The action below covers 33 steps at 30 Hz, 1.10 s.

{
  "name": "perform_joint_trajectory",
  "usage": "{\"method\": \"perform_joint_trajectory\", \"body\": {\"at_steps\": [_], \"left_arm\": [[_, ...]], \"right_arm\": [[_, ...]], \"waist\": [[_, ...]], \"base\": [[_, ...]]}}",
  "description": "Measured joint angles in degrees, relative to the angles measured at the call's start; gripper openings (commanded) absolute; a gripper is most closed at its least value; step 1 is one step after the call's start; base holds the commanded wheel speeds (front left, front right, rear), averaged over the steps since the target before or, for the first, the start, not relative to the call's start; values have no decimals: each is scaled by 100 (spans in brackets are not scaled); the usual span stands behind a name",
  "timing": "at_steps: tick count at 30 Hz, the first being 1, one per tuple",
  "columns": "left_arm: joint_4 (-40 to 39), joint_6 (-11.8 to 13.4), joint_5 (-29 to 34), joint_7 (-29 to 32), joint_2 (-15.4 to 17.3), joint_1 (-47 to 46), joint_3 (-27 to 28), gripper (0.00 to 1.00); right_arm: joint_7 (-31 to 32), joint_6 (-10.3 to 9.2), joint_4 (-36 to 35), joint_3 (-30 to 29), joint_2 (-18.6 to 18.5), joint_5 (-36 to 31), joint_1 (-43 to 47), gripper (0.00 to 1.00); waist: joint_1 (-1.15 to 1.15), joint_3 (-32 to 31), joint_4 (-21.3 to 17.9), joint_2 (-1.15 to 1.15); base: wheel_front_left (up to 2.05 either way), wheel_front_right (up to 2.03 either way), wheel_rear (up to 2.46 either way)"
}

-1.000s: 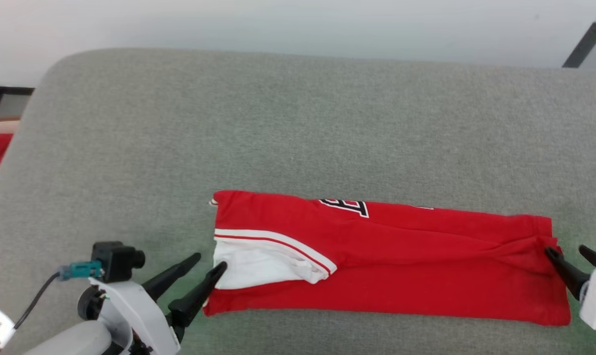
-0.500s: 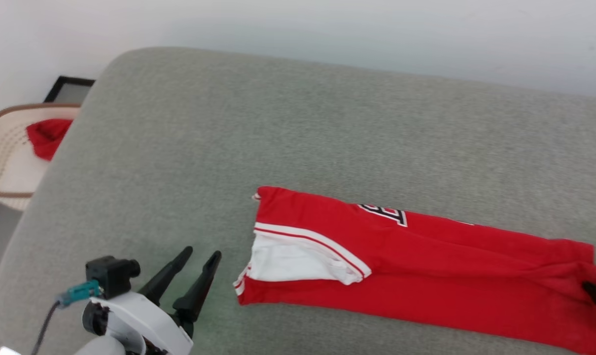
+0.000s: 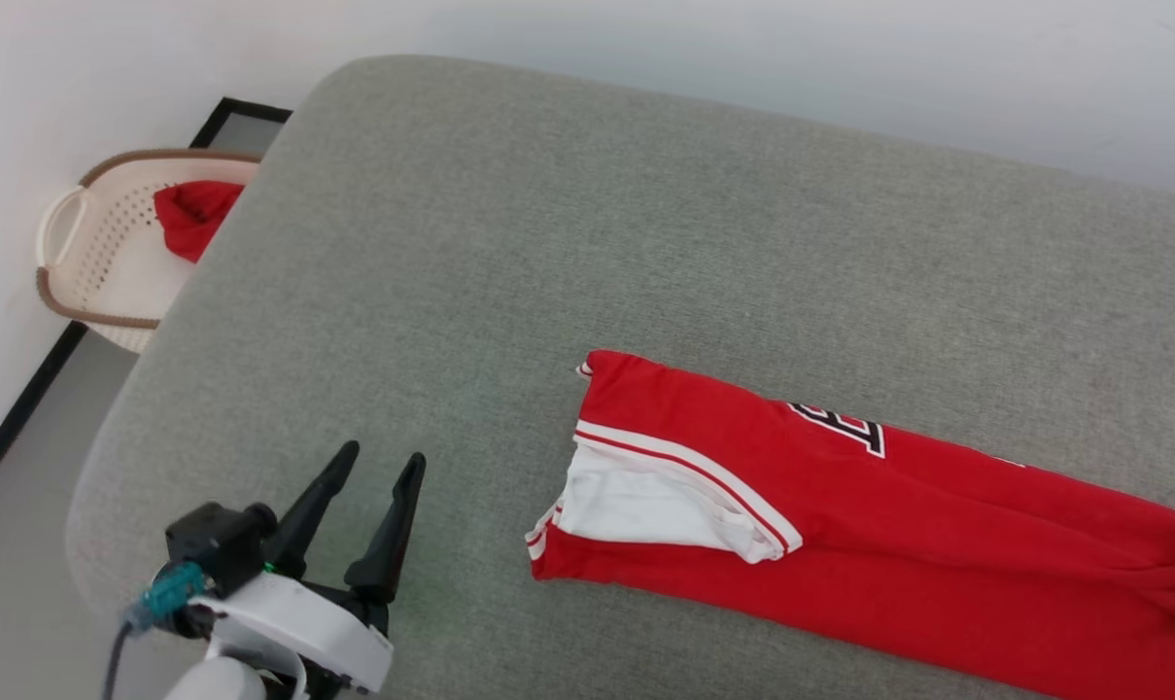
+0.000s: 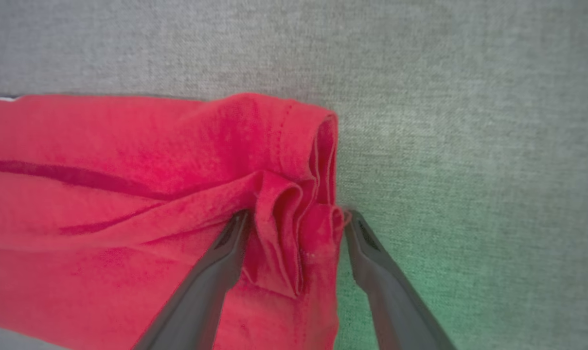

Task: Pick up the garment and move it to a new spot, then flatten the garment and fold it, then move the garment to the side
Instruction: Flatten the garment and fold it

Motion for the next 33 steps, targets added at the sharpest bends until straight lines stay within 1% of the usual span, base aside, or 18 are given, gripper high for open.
{"method": "perform_joint_trajectory", "body": {"at_steps": [3, 5, 8, 12, 13, 14, 16, 21, 27, 31, 33], "left_arm": [[-40, -1, 546, 1, -252, 152, 308, 100], [-43, -1, 786, 0, -413, 215, 483, 100], [-33, -7, 951, 0, -556, 298, 595, 100], [14, -8, 1020, 0, -594, 303, 583, 100], [18, -8, 1021, 1, -600, 303, 590, 100], [16, -8, 1045, 1, -602, 302, 605, 100], [15, -8, 1072, 1, -601, 301, 627, 100], [-42, -8, 1123, 1, -583, 296, 652, 100], [-121, -9, 1189, 1, -567, 383, 844, 100], [-285, -9, 1262, 1, -571, 457, 1021, 100], [-347, -9, 1321, 1, -548, 510, 1062, 100]], "right_arm": [[280, 0, 2, -148, 120, -151, -58, 100], [470, 0, -18, -256, 235, -249, -86, 100], [704, 0, -102, -392, 396, -412, -140, 100], [892, -1, -277, -502, 539, -534, -147, 100], [900, -1, -308, -527, 567, -558, -147, 75], [918, -1, -336, -542, 591, -579, -147, 44], [921, -1, -388, -567, 641, -625, -148, 0], [765, 1, -374, -524, 799, -647, -220, 0], [458, 8, -244, -447, 824, -606, -353, 0], [200, 10, -224, -584, 842, -570, -403, 0], [124, 9, -232, -705, 768, -613, -398, 0]], "waist": [[0, -14, 50, 0], [0, -30, 66, 0], [0, -21, 73, 0], [0, 26, 67, 0], [0, 37, 63, 0], [0, 46, 58, 0], [0, 61, 43, 0], [0, 86, -34, 0], [0, 97, -215, 0], [0, 100, -384, 0], [0, 110, -476, 0]], "base": [[0, 0, 0], [0, 0, 0], [0, 0, 0], [0, 0, 0], [0, 0, 0], [0, 0, 0], [0, 0, 0], [0, 0, 0], [0, 0, 0], [0, 0, 0], [0, 0, 0]]}}
